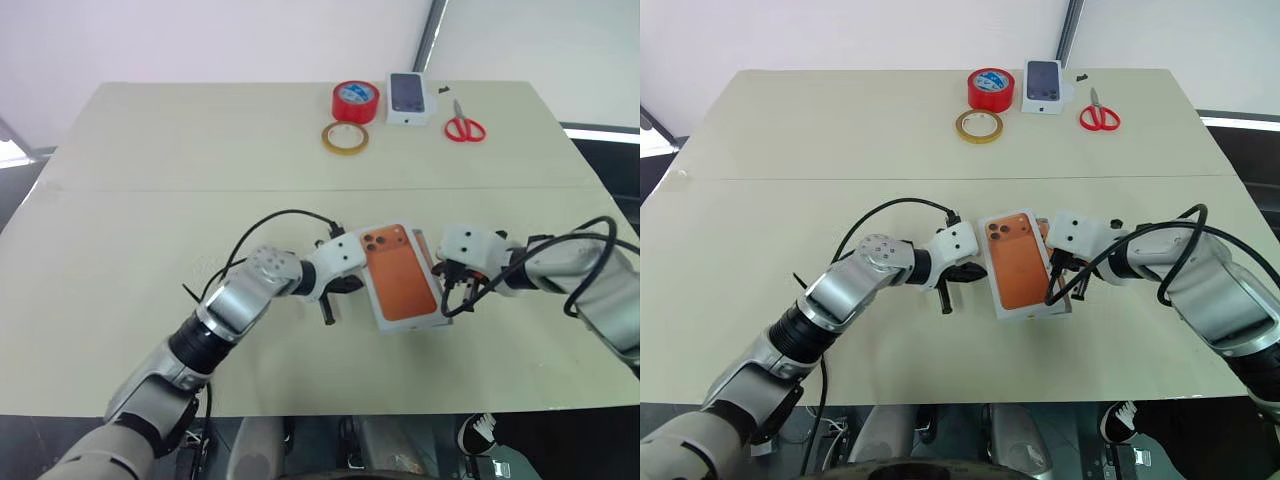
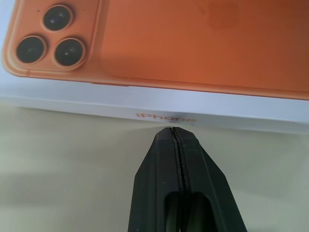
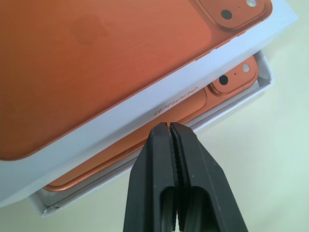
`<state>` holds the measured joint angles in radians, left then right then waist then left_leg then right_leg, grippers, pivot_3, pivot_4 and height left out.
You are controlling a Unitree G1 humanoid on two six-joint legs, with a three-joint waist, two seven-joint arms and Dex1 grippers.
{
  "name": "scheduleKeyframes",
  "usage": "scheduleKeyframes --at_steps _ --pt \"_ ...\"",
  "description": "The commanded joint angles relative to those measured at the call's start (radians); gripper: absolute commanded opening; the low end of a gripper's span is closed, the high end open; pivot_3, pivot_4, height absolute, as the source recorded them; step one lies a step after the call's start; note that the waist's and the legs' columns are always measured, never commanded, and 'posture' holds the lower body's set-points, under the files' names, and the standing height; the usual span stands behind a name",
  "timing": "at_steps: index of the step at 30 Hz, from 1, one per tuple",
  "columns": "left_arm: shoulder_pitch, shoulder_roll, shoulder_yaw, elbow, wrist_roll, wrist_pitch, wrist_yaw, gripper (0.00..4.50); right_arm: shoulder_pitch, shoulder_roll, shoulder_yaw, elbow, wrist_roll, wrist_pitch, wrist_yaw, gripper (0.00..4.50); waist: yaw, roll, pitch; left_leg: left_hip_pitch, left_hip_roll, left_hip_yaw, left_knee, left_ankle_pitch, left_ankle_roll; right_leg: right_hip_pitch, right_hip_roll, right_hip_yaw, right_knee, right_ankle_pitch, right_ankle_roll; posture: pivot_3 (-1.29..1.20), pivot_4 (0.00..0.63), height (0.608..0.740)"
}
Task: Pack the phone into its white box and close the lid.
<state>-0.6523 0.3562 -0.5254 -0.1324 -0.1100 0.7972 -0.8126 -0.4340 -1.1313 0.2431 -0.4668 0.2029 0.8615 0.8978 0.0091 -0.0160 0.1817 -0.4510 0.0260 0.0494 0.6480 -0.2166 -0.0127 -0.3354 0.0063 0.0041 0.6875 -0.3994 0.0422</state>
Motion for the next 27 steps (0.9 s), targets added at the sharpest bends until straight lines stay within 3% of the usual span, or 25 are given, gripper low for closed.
scheduleKeyframes --at_steps 1,27 --pt "-0.018 0.0 0.024 -0.033 -0.003 -0.012 -0.001 0.0 -0.009 -0.009 -0.041 -0.015 -0.016 -0.021 0.006 0.07 0.0 0.0 0.0 0.0 0.0 0.0 0.0 0.0 0.0 0.0 0.0 0.0 0.0 0.0 0.0 0.0 0.15 0.74" --pt "-0.088 -0.144 -0.009 0.027 0.013 -0.042 0.037 0.0 0.053 -0.033 -0.095 -0.07 -0.024 -0.031 0.066 0.07 0.002 0.0 0.0 0.0 0.0 0.0 0.001 0.0 0.0 0.0 0.0 0.0 0.001 0.0 0.0 0.0 0.15 0.74"
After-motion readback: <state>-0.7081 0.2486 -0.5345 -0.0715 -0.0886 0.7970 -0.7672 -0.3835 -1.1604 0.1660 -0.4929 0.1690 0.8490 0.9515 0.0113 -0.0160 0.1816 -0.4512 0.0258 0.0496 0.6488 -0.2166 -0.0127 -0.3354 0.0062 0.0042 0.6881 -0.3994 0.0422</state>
